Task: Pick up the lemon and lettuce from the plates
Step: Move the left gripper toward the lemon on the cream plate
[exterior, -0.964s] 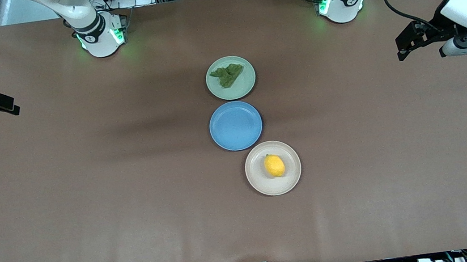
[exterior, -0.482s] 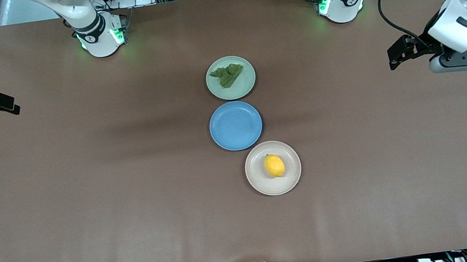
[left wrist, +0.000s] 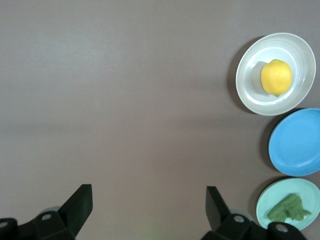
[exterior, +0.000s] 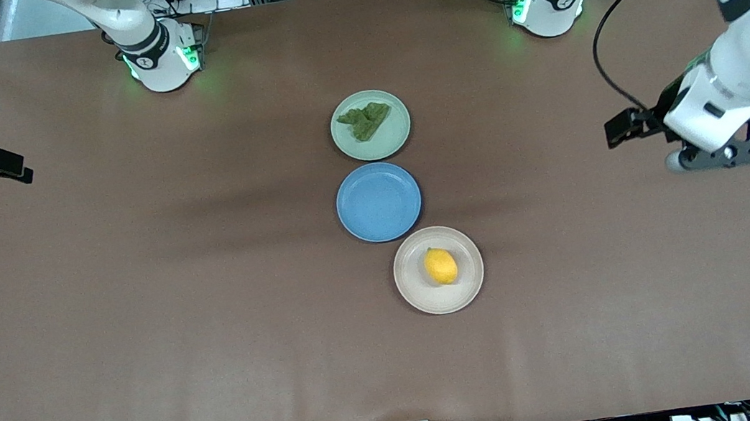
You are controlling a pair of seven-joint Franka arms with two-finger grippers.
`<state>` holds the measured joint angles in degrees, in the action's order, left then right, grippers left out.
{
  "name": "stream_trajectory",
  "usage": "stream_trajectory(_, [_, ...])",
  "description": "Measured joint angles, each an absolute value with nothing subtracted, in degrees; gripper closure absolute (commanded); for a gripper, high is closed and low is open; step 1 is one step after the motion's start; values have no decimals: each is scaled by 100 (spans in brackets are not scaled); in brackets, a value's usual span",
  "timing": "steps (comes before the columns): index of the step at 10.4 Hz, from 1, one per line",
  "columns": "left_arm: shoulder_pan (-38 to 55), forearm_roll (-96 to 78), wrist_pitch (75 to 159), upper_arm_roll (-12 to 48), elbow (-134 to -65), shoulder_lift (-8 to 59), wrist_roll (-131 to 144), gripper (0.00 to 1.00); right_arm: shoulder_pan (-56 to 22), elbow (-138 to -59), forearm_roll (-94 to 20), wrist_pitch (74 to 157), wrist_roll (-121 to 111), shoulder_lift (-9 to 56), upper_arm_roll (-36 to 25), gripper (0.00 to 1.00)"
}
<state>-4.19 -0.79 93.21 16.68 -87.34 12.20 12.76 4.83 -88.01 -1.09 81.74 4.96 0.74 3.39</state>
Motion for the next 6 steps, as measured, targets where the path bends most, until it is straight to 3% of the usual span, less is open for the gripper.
stream_trajectory(6, [484, -74, 10511, 1667, -8678, 2571, 2524, 0, 483, -8804, -109, 8151, 496, 82, 338, 0])
